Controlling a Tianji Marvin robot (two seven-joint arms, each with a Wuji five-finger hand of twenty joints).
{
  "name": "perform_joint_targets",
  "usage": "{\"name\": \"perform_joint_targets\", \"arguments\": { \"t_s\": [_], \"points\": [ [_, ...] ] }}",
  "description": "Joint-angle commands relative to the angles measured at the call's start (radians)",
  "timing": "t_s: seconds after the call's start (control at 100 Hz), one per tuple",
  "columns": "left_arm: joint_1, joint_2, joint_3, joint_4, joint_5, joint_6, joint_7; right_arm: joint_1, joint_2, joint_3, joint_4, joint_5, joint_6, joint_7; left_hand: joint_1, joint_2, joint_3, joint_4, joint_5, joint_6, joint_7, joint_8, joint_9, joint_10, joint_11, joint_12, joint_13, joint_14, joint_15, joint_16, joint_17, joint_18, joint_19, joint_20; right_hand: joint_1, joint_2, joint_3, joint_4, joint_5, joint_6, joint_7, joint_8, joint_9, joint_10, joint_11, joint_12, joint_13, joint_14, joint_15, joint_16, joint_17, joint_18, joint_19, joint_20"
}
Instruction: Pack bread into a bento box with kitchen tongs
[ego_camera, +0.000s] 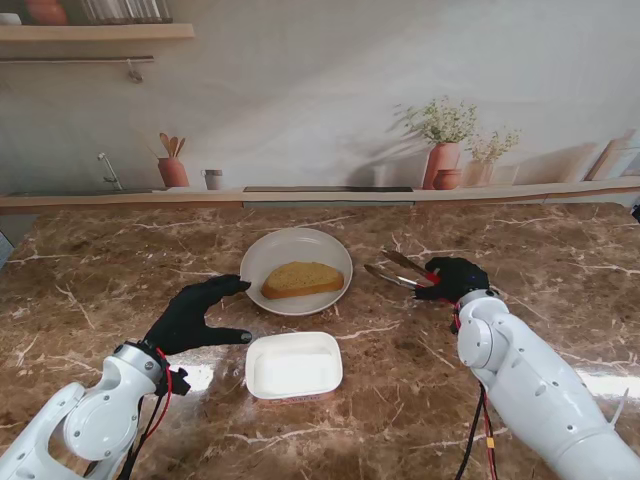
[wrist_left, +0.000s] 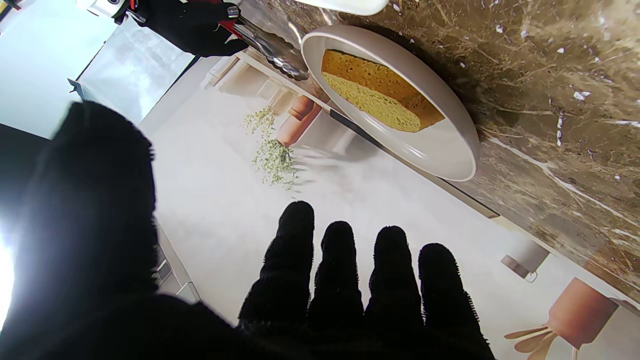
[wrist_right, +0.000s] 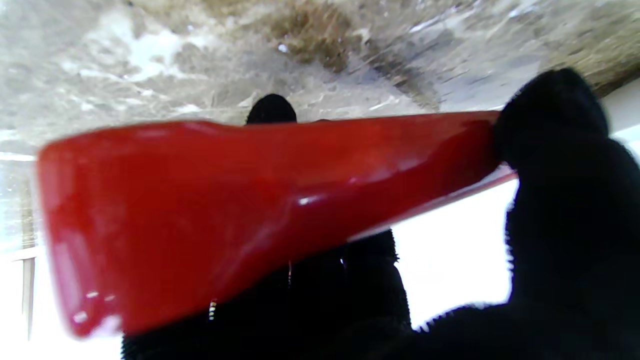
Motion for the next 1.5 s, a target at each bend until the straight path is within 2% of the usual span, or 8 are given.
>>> {"name": "perform_joint_targets", "arguments": {
  "t_s": [0.0,0.2,0.4,0.6,0.77,0.95,1.18,1.49],
  "points": [
    [0.007,0.001,0.0,0.001,0.005,-0.002,0.0,-0.011,0.006,0.007,-0.017,-0.007,-0.002,0.021,0.007,0.015,0.014,0.023,-0.009,-0.021,0.006,0.004,-0.015,-0.024,-0.003,-0.005,-0.014,-0.045,-0.013,-0.008,-0.005,-0.052,-0.03,-0.013,0.059,0.029,0.054,0.011,0.032,-0.053,-0.01,-0.025,0.035,-0.017,0.024,0.023,0.064,-0.04,0.081,0.025,0.029,-0.016,0.078,-0.024],
    [0.004,0.001,0.001,0.003,0.005,-0.004,0.001,-0.031,0.016,0.033,-0.064,-0.036,-0.014,0.045,0.004,0.014,0.025,0.022,-0.007,-0.023,0.009,0.006,-0.015,-0.024,-0.004,-0.005,-0.016,-0.046,-0.015,-0.009,-0.004,-0.056,-0.048,-0.022,0.049,0.035,0.049,0.011,0.012,-0.038,-0.048,-0.101,0.04,-0.01,0.012,0.027,0.052,-0.05,0.185,0.042,0.039,-0.057,0.208,0.022],
    [0.007,0.003,-0.005,-0.004,0.011,-0.003,-0.005,-0.062,0.024,0.08,-0.137,-0.072,-0.041,0.057,0.001,0.015,0.033,0.022,-0.008,-0.021,0.009,0.007,-0.015,-0.023,-0.005,-0.006,-0.017,-0.046,-0.016,-0.01,-0.003,-0.056,-0.061,-0.028,0.039,0.04,0.046,0.012,0.004,-0.042,-0.051,-0.114,0.041,-0.01,0.008,0.027,0.051,-0.049,0.195,0.042,0.04,-0.063,0.217,0.028],
    [0.012,0.005,-0.017,-0.018,0.016,-0.004,-0.014,-0.106,0.042,0.154,-0.245,-0.115,-0.125,0.127,-0.003,0.016,0.039,0.022,-0.008,-0.019,0.009,0.006,-0.015,-0.02,-0.004,-0.006,-0.016,-0.045,-0.015,-0.01,0.0,-0.056,-0.066,-0.03,0.029,0.046,0.047,0.016,-0.014,-0.03,-0.062,-0.13,0.031,-0.002,-0.001,0.025,0.045,-0.048,0.213,0.049,0.049,-0.076,0.233,0.034],
    [0.01,0.005,-0.019,-0.018,0.016,-0.004,-0.018,-0.129,0.052,0.172,-0.311,-0.154,-0.197,0.154,-0.005,0.014,0.043,0.021,-0.007,-0.018,0.008,0.006,-0.014,-0.021,-0.003,-0.005,-0.017,-0.045,-0.014,-0.009,0.001,-0.057,-0.067,-0.03,0.026,0.044,0.049,0.019,-0.023,-0.024,-0.071,-0.146,0.028,-0.005,-0.005,0.025,0.045,-0.057,0.234,0.06,0.06,-0.091,0.242,0.036],
    [0.007,0.006,-0.019,-0.016,0.019,-0.009,-0.018,-0.128,0.056,0.159,-0.338,-0.168,-0.237,0.171,-0.007,0.014,0.049,0.02,-0.001,-0.012,0.01,0.007,-0.012,-0.019,0.0,-0.004,-0.016,-0.044,-0.012,-0.008,-0.001,-0.059,-0.073,-0.032,0.029,0.04,0.05,0.022,-0.043,-0.016,-0.086,-0.163,0.021,-0.008,-0.012,0.024,0.042,-0.061,0.23,0.06,0.069,-0.097,0.242,0.035],
    [0.009,0.007,-0.021,-0.018,0.025,-0.009,-0.021,-0.101,0.059,0.114,-0.328,-0.174,-0.258,0.179,-0.009,0.01,0.056,0.019,-0.001,-0.013,0.008,0.006,-0.013,-0.019,0.0,-0.003,-0.016,-0.044,-0.01,-0.008,0.001,-0.06,-0.077,-0.033,0.025,0.039,0.049,0.023,-0.049,-0.013,-0.087,-0.176,0.016,-0.007,-0.016,0.022,0.049,-0.064,0.232,0.062,0.09,-0.117,0.267,0.043],
    [0.008,0.006,-0.015,-0.011,0.021,-0.005,-0.019,-0.047,0.06,0.029,-0.304,-0.17,-0.194,0.223,-0.012,0.008,0.066,0.018,-0.003,-0.013,0.006,0.005,-0.014,-0.02,-0.002,-0.004,-0.019,-0.047,-0.012,-0.01,0.001,-0.061,-0.078,-0.033,0.012,0.041,0.046,0.028,-0.064,0.002,-0.089,-0.194,0.007,-0.005,-0.022,0.018,0.054,-0.071,0.244,0.067,0.125,-0.156,0.305,0.056]
  ]
}}
